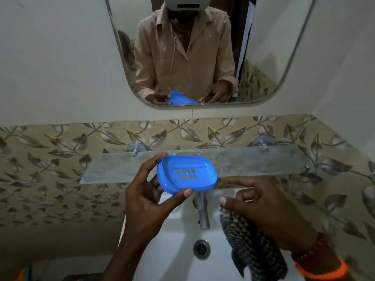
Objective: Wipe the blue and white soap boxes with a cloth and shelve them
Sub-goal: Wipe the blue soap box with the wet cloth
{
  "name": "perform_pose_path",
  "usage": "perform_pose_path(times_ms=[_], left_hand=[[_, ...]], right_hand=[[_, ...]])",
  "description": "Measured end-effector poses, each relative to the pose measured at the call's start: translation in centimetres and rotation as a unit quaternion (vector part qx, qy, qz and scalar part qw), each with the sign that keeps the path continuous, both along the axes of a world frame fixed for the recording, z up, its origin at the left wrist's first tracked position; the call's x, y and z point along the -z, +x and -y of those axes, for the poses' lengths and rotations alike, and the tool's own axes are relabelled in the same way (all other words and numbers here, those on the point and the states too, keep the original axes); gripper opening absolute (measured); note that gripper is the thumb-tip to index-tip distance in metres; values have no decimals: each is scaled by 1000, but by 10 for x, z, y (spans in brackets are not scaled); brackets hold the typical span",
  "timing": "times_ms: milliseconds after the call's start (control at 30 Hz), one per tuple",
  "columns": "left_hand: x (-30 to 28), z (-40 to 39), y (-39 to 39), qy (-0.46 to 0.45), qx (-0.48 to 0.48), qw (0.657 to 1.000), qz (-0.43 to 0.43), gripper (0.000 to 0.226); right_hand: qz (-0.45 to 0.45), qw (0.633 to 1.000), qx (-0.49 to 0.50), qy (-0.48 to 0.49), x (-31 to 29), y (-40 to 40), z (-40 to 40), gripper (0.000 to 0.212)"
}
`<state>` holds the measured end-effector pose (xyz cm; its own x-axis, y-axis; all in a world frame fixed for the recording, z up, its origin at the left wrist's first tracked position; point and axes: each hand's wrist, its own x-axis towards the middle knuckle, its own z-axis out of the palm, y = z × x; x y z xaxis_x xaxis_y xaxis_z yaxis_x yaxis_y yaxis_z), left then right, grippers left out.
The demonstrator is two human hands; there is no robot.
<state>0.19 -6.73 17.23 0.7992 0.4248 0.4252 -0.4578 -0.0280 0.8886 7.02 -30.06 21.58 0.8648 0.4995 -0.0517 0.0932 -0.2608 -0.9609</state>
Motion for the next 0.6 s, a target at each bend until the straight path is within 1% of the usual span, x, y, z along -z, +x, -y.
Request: perform_pose_path(times_ms=[133, 200, 267, 333, 400, 500, 600], left_hand=[[7, 2, 21, 1, 0, 1000, -7, 81], [10, -1, 30, 29, -3, 999, -18, 80], [11, -6, 36, 102, -27, 993, -53, 81], [7, -13, 41, 206, -62, 971, -106, 81], [3, -19, 47, 275, -70, 948, -143, 79], [-1, -26, 58, 326, -56, 927, -176, 81], [-1, -33, 65, 360, -70, 908, -202, 89]], right_hand=[[-1, 999, 38, 35, 16, 6, -14, 59], [5, 998, 55, 38, 22, 9, -18, 67], [26, 997, 70, 19, 27, 14, -21, 68], [62, 995, 83, -6, 30, 20, -25, 68], [87, 992, 90, -26, 31, 25, -27, 68], [107, 990, 85, -45, 31, 32, -33, 69], [113, 988, 89, -61, 34, 37, -39, 68]])
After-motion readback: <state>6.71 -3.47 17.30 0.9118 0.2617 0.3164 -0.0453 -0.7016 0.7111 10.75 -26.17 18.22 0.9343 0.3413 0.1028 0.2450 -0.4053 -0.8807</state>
